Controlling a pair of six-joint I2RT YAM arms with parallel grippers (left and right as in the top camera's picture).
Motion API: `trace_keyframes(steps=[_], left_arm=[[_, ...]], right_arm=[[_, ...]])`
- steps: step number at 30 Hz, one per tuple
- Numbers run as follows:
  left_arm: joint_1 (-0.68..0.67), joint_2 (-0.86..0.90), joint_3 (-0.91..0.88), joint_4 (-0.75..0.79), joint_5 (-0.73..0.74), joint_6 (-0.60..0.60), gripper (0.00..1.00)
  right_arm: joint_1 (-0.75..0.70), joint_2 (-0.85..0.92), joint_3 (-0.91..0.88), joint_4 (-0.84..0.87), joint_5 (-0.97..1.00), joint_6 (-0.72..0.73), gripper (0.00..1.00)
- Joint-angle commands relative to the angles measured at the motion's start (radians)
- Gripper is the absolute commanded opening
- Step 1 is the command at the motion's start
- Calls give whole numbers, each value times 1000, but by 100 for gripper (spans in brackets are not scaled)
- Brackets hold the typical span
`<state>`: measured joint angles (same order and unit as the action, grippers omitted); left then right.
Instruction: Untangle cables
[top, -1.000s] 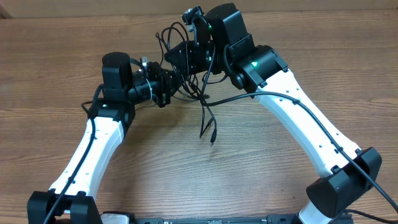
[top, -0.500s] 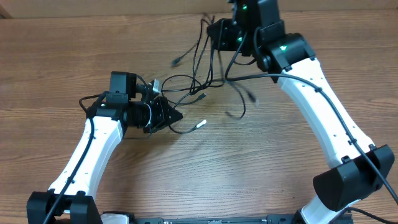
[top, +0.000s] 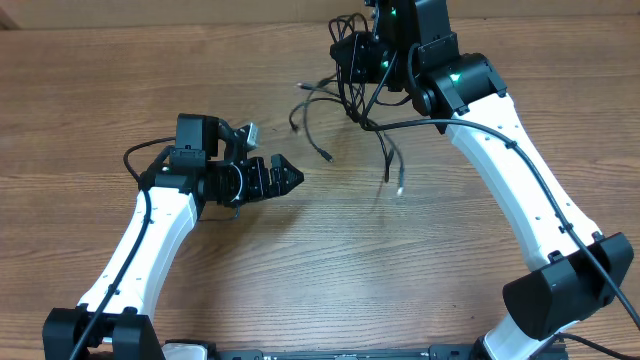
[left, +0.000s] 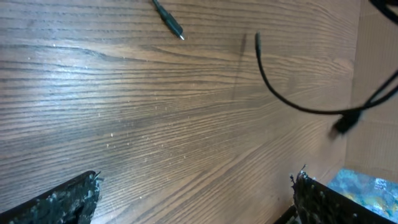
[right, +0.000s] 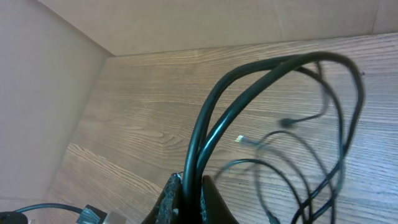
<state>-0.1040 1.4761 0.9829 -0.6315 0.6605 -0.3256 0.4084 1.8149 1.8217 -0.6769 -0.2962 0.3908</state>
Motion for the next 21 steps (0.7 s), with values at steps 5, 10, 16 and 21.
trace_keyframes(steps=[5,10,16,21], left_arm=[[4,-21,15,3,129,140,99],[4,-112,28,4,70,147,100],[-16,-259,31,0,-44,146,100],[-95,-365,31,-1,-179,128,99]], right_arm=[[10,-48,37,2,-29,-5,4],[11,-48,37,6,-65,-5,4],[14,-48,37,19,-65,0,4],[31,-48,37,33,-66,3,4]])
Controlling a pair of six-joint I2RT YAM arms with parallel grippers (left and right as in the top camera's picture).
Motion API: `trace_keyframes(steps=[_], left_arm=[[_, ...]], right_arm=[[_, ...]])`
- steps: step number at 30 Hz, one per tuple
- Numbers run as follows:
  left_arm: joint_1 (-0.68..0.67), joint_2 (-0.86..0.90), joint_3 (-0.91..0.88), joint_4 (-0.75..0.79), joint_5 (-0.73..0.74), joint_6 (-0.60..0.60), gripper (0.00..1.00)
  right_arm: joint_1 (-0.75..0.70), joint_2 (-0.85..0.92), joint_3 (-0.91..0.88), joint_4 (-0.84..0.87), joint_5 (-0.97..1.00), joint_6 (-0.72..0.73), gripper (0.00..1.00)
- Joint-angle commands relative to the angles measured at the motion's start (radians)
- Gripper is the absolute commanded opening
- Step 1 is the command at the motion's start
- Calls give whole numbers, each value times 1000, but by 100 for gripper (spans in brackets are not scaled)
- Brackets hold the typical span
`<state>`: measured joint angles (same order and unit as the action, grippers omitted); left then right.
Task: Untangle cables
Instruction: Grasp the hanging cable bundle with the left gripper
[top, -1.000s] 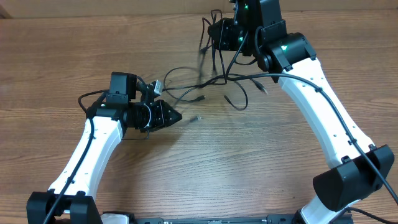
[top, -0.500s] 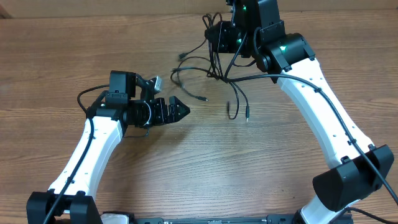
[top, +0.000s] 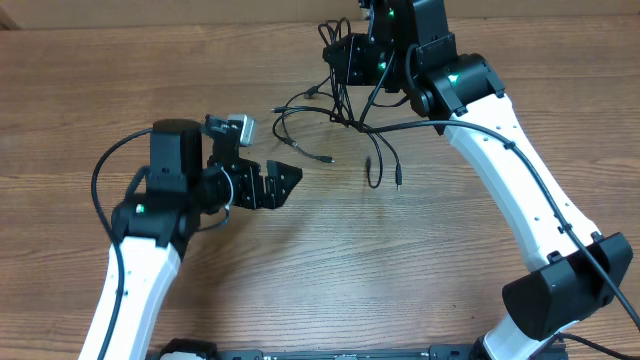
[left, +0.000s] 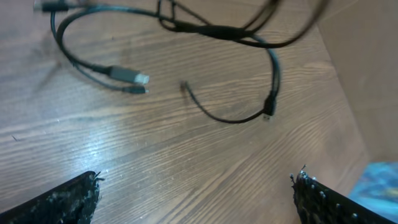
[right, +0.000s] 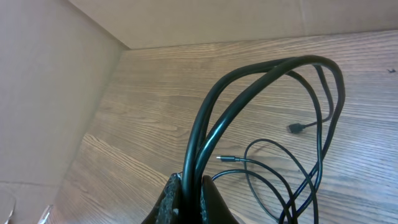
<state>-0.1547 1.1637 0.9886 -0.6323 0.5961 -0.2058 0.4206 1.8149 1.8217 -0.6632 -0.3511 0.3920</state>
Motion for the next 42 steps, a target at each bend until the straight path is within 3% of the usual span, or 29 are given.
trace_keyframes(steps=[1,7,14,18,23,32,33,34,35,36,37,42], left_arm=[[-72,-74,25,-2,-167,-11,100],[-222,-116,24,7,-419,-62,100],[-331,-57,24,119,-545,-64,100],[-335,5,24,195,-539,-90,100],[-342,65,24,298,-460,-98,99],[-343,106,24,406,-483,-86,100],[-343,106,24,414,-484,-86,95],[-343,106,24,418,-484,-85,84],[-343,106,24,416,-483,-85,44],[-343,106,24,409,-483,-86,18],[-343,106,24,404,-482,-86,6],[-339,84,24,409,-472,-89,4]], right_arm=[[24,-48,37,27,-10,2,4],[45,-48,38,45,-60,77,4],[45,-48,38,46,-169,261,4],[44,-48,38,43,-274,332,4],[44,-48,37,20,-272,341,4],[45,-47,37,22,-272,345,4],[45,-47,37,22,-272,345,4],[45,-47,37,23,-270,344,4],[41,-47,37,24,-246,344,7],[34,-47,37,24,-220,342,7],[26,-47,37,24,-201,341,7],[-19,-47,37,9,-185,336,8]])
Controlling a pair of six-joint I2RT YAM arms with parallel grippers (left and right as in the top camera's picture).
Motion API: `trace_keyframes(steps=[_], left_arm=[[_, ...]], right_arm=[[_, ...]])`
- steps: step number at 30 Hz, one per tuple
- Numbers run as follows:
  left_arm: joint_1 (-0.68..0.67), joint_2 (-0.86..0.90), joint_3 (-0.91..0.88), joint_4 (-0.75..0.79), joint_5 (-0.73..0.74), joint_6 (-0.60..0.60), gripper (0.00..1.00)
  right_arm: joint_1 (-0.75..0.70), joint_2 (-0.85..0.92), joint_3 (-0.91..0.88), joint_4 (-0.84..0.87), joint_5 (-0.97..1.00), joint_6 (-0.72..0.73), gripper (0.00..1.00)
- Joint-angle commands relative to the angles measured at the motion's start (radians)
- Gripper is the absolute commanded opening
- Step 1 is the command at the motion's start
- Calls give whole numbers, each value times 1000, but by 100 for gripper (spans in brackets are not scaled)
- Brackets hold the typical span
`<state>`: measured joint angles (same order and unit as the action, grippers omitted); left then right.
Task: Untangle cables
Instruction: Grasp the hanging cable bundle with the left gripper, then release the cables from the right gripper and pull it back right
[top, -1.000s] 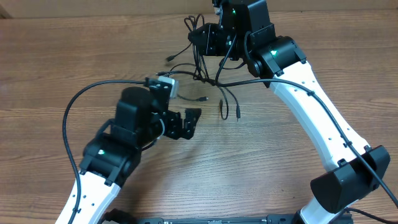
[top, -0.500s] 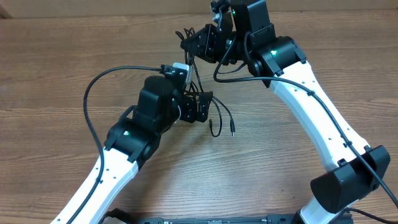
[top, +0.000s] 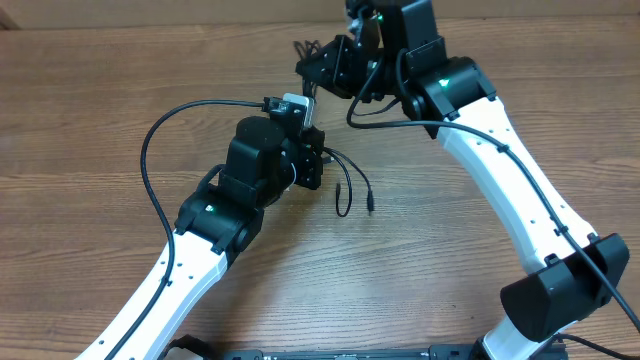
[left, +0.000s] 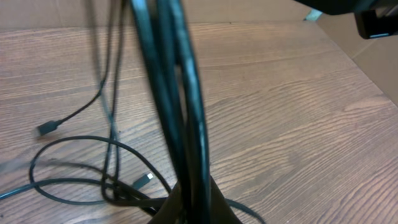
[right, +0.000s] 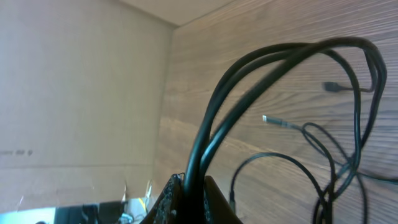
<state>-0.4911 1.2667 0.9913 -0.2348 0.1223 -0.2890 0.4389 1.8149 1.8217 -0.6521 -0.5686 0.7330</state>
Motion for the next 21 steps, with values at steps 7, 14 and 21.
trace_keyframes(steps=[7,14,21], left_arm=[[62,-128,22,16,1,-130,4],[174,-202,22,-65,2,-211,4],[198,-201,22,-71,0,-302,4]], right_arm=[[-66,-47,37,-148,283,-135,29],[-117,-47,37,-320,463,-163,62],[-125,-47,37,-433,462,-162,81]])
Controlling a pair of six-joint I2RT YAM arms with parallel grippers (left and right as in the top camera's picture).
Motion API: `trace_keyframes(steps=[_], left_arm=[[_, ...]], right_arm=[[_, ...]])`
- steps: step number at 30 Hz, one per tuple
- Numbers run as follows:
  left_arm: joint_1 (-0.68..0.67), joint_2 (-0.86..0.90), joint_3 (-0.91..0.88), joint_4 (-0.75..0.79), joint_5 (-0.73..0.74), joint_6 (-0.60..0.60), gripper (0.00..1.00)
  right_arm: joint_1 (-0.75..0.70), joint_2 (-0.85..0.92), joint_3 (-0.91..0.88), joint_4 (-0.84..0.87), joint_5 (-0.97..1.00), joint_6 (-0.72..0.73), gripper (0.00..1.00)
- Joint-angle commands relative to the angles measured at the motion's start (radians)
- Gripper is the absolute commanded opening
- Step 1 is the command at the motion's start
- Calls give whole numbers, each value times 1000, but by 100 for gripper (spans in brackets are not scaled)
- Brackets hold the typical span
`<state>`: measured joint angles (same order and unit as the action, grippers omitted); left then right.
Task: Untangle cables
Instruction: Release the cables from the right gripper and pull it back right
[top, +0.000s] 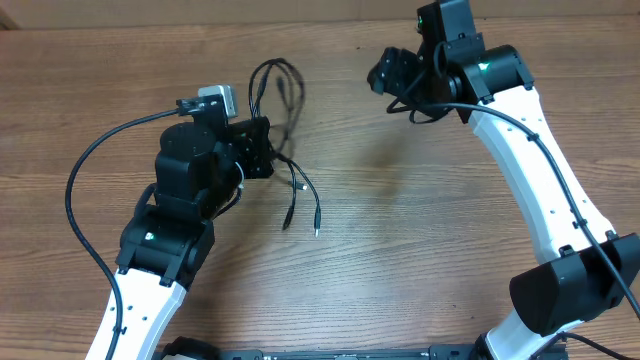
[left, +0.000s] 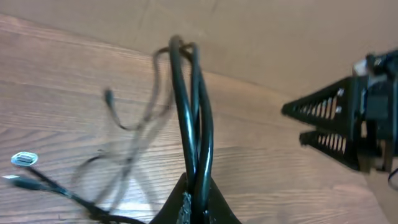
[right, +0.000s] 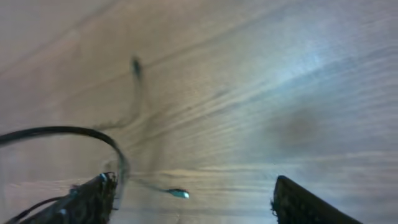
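A bundle of thin black cables (top: 276, 88) loops up from my left gripper (top: 262, 140), which is shut on it; loose ends (top: 300, 195) trail onto the wooden table (top: 420, 250). In the left wrist view the cable loop (left: 189, 93) rises straight out of the shut left gripper (left: 194, 205). My right gripper (top: 385, 72) is at the back right, open, apart from the bundle. The right wrist view is blurred: the right gripper (right: 196, 199) holds nothing, and a cable end with a pale plug (right: 177, 194) lies beyond its left finger (right: 93, 193).
Cardboard walls (left: 261, 37) stand behind the table. The right gripper's open fingers (left: 329, 134) show at the right of the left wrist view. The right arm's own black lead (top: 412, 100) hangs under its wrist.
The right gripper has let go of the cables and now stands open further right. The left gripper, still shut on the bundle, has moved left with it.
The right gripper held the tangled bundle up at the back while the left gripper stood open at the left. The left gripper was then closer, still open. Then it was shut on the bundle below the right gripper. Now only the left holds it.
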<state>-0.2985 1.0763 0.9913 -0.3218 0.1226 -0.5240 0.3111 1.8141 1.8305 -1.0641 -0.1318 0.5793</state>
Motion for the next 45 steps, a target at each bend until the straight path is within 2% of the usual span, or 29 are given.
trace_keyframes(steps=[1,7,16,23,31,38,45], left_arm=[[5,-11,22,18,0,-71,4],[5,-11,22,7,2,-75,4],[5,-13,22,-7,8,-80,4],[6,-13,22,-22,7,-79,4],[10,-13,22,-20,0,-121,4],[26,-13,22,-26,0,-142,4],[25,-19,22,-66,67,-140,4]], right_arm=[[3,-47,29,-37,22,-8,82],[4,-47,28,-34,6,-4,88],[4,-47,28,30,-120,-4,100],[4,-47,28,35,-163,-4,100],[4,-47,28,31,-301,-4,100],[4,-47,28,30,-301,-4,100],[4,-47,28,6,-301,-4,100]])
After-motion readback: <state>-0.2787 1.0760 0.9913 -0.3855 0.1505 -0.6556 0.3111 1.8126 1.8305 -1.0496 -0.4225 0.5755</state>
